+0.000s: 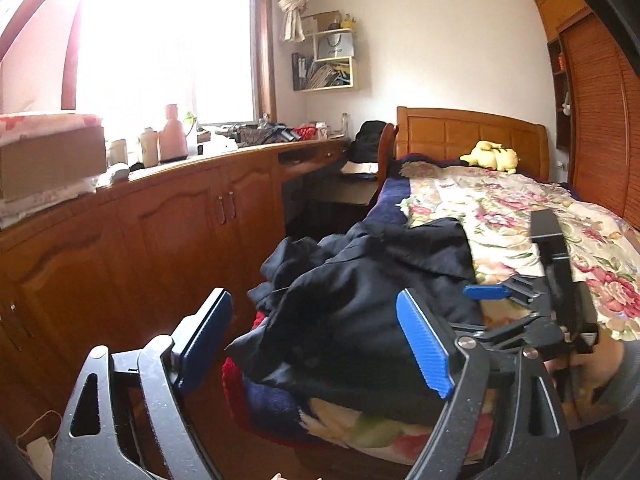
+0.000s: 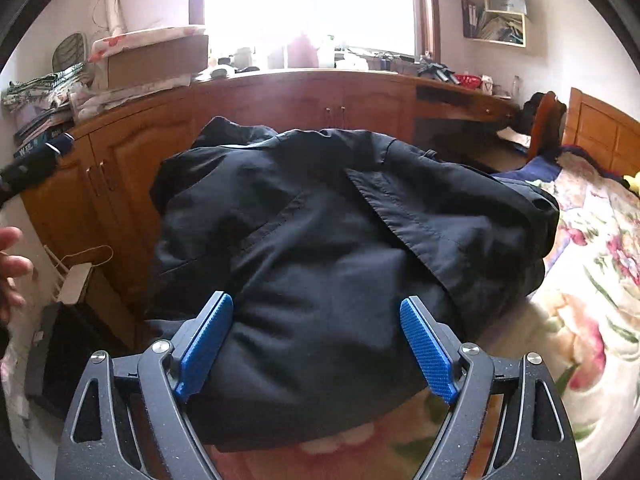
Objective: Fold large clothes
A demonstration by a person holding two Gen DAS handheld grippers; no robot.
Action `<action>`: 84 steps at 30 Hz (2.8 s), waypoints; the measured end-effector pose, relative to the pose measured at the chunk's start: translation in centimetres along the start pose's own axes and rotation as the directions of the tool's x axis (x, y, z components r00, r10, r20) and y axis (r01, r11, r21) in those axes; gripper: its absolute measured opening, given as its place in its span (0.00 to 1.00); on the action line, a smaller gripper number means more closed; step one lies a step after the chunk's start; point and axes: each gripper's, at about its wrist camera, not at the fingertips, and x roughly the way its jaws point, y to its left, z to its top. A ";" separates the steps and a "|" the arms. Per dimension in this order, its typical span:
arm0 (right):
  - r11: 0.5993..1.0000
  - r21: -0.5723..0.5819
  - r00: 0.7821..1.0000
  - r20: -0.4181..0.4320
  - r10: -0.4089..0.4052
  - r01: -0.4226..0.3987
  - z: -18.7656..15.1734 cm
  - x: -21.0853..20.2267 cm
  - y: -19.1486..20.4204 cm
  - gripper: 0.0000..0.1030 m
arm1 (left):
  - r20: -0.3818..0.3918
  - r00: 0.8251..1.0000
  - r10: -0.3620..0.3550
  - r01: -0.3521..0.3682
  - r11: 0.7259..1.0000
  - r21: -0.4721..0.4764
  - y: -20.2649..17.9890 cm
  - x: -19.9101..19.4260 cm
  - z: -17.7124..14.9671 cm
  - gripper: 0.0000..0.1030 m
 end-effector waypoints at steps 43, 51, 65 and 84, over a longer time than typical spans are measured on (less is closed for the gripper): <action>0.697 0.422 0.768 0.004 -0.640 0.579 -21.1 -39.3 -10.3 0.87 | -0.074 0.871 -0.486 0.492 0.864 0.111 -37.4 -1.0 -2.1 0.89; 0.644 0.431 0.704 0.027 -0.710 0.632 -21.4 -39.1 -11.0 0.87 | -0.060 0.858 -0.509 0.513 0.850 0.122 -42.1 0.7 -0.8 0.89; 0.592 0.440 0.630 0.073 -0.773 0.675 -23.0 -35.4 -13.5 0.87 | -0.003 0.882 -0.471 0.470 0.878 0.089 -44.3 2.7 -0.5 0.89; 0.611 0.449 0.654 0.073 -0.753 0.652 -23.4 -35.0 -14.9 0.87 | -0.027 0.876 -0.482 0.482 0.870 0.100 -44.6 3.3 -1.6 0.89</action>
